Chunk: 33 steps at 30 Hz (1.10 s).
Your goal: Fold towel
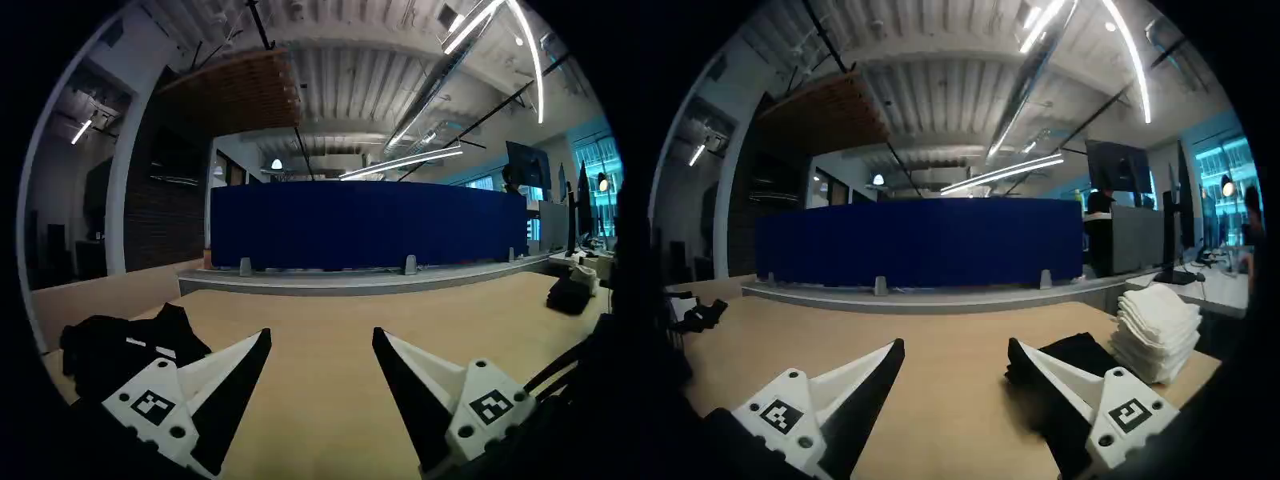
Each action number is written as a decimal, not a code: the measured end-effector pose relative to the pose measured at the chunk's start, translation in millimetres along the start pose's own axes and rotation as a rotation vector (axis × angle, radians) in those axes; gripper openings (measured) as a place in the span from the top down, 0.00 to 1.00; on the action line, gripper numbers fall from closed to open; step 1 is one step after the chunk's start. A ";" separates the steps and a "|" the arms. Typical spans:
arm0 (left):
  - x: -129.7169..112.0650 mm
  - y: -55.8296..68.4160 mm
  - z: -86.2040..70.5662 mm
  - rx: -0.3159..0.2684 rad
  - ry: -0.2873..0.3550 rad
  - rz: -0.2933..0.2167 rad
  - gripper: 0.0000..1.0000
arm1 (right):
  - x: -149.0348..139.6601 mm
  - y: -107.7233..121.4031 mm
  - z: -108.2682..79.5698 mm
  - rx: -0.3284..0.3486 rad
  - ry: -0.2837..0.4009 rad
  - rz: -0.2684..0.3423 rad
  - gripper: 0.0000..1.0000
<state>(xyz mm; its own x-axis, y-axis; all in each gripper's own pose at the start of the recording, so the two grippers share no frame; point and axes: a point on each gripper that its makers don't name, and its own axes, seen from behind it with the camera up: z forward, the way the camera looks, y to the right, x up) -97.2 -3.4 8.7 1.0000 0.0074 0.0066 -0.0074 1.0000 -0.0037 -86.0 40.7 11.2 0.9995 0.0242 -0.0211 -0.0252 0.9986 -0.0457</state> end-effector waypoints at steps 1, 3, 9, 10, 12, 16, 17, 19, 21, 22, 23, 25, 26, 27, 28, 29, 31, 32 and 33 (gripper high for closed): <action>-0.1 0.1 0.0 0.000 0.000 0.000 0.06 | -1.2 -0.4 0.2 0.001 -0.001 0.002 0.00; -0.1 0.1 0.0 0.000 0.000 0.000 0.06 | -3.5 -1.4 0.3 0.003 -0.002 0.005 0.00; -0.2 -0.3 0.0 0.000 0.000 0.000 0.06 | -9.2 -6.2 -0.4 0.009 -0.003 -0.006 0.00; -0.3 -0.3 0.0 0.000 0.000 0.000 0.06 | -10.3 -6.7 -0.3 0.008 -0.003 -0.011 0.00; -0.3 -0.3 -0.1 0.000 0.000 0.000 0.06 | -12.4 -7.7 -0.2 0.008 -0.003 -0.020 0.00; -0.1 -0.3 -0.3 0.000 0.000 0.000 0.06 | -19.0 -10.6 -0.9 0.009 -0.005 -0.031 0.00; 0.0 -0.2 -0.3 0.000 0.000 0.000 0.06 | -20.4 -11.5 -1.2 0.010 -0.006 -0.033 0.00; 0.0 -0.2 -0.4 0.000 0.000 0.000 0.06 | -20.6 -13.3 -1.2 0.014 -0.006 -0.033 0.00; -0.1 -0.2 -0.3 0.000 0.000 0.000 0.06 | -19.9 -14.3 -1.0 0.016 -0.006 -0.031 0.00; -0.2 -0.1 -0.2 0.000 0.000 0.000 0.06 | -19.8 -14.0 -0.7 0.016 -0.008 -0.029 0.00; -0.3 0.0 -0.2 0.000 0.000 0.000 0.06 | -19.6 -13.8 -0.3 0.016 -0.009 -0.028 0.00; -0.3 0.0 -0.1 0.000 0.000 0.000 0.06 | -19.6 -13.3 0.0 0.016 -0.009 -0.027 0.00; -0.3 0.0 -0.1 0.000 0.000 0.000 0.06 | -19.6 -13.1 0.0 0.016 -0.009 -0.026 0.00; -0.3 -0.1 -0.1 0.000 0.000 0.000 0.06 | -19.8 -12.9 0.1 0.016 -0.009 -0.026 0.00; -0.3 -0.1 0.0 0.000 0.000 0.000 0.06 | -20.1 -12.7 0.2 0.016 -0.008 -0.026 0.00; -0.4 -0.1 0.0 0.000 0.000 0.000 0.06 | -20.4 -12.6 0.2 0.016 -0.008 -0.026 0.00; -0.4 -0.2 0.0 0.000 0.000 0.000 0.06 | -20.9 -12.6 0.5 0.016 -0.009 -0.025 0.00; -0.4 -0.2 0.0 0.000 0.000 0.000 0.06 | -21.2 -12.7 0.7 0.016 -0.009 -0.025 0.00; -0.4 -0.1 0.0 0.000 0.000 0.000 0.06 | -21.3 -12.6 0.8 0.016 -0.009 -0.024 0.00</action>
<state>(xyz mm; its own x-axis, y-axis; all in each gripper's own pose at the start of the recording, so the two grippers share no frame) -97.6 -3.5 8.7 1.0000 0.0074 0.0064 -0.0074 1.0000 -0.0037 -107.0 27.6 13.0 0.9999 0.0001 -0.0107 -0.0004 0.9995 -0.0304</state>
